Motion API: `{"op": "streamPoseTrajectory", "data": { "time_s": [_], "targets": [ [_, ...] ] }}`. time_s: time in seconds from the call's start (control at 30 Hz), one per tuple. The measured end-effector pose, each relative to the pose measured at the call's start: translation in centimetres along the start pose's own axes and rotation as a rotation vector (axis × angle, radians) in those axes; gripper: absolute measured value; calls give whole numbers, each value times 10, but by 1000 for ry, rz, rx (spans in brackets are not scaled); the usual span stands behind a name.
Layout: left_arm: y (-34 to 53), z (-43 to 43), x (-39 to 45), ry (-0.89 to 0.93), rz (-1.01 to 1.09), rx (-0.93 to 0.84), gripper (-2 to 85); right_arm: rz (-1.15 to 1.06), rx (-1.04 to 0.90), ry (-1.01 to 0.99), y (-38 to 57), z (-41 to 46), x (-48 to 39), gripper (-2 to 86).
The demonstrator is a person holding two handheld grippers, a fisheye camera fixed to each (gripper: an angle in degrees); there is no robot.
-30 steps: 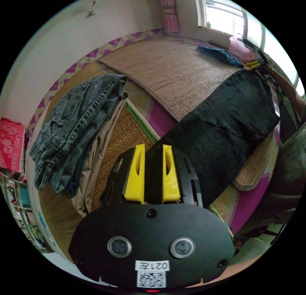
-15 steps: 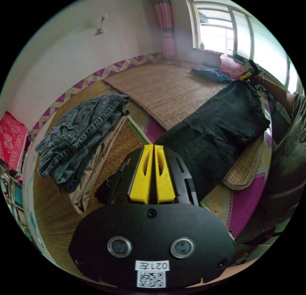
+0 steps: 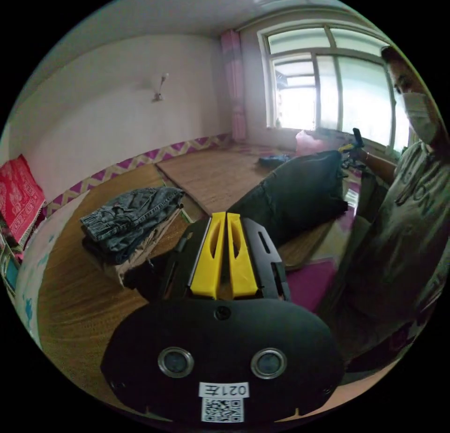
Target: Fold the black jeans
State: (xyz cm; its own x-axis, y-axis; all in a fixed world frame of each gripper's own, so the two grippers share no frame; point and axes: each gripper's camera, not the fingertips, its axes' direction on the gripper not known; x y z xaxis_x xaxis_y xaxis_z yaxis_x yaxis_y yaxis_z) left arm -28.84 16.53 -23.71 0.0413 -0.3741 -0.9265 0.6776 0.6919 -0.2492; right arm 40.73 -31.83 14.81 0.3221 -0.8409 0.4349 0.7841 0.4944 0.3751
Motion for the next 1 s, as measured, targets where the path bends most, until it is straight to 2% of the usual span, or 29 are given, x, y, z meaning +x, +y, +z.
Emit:
{"op": "streamPoseTrajectory", "data": {
  "time_s": [0.1,0.23,0.4,0.67,0.73,0.8,0.9,1.0],
  "targets": [
    [38,-56,33,27,-21,36,-9,-9,74,-66,44,-44,-55,-10],
    [109,-84,58,100,-126,-54,-9,89,51,-161,116,-56,-107,-10],
    [175,-53,67,134,-285,-165,-9,290,-33,-233,181,-12,-121,-9],
    [180,-78,53,211,-410,-87,-7,391,-57,-219,187,-9,-112,-2],
    [176,-100,40,44,-488,16,-2,409,-105,-178,180,-7,-111,1],
    [171,-103,28,-135,-544,11,10,412,-132,-157,174,-5,-111,2],
    [166,-77,10,-350,-561,-190,44,413,-151,-148,166,-7,-108,3],
    [162,-60,5,-404,-529,-206,46,422,-149,-155,162,-11,-103,4]
  ]
}}
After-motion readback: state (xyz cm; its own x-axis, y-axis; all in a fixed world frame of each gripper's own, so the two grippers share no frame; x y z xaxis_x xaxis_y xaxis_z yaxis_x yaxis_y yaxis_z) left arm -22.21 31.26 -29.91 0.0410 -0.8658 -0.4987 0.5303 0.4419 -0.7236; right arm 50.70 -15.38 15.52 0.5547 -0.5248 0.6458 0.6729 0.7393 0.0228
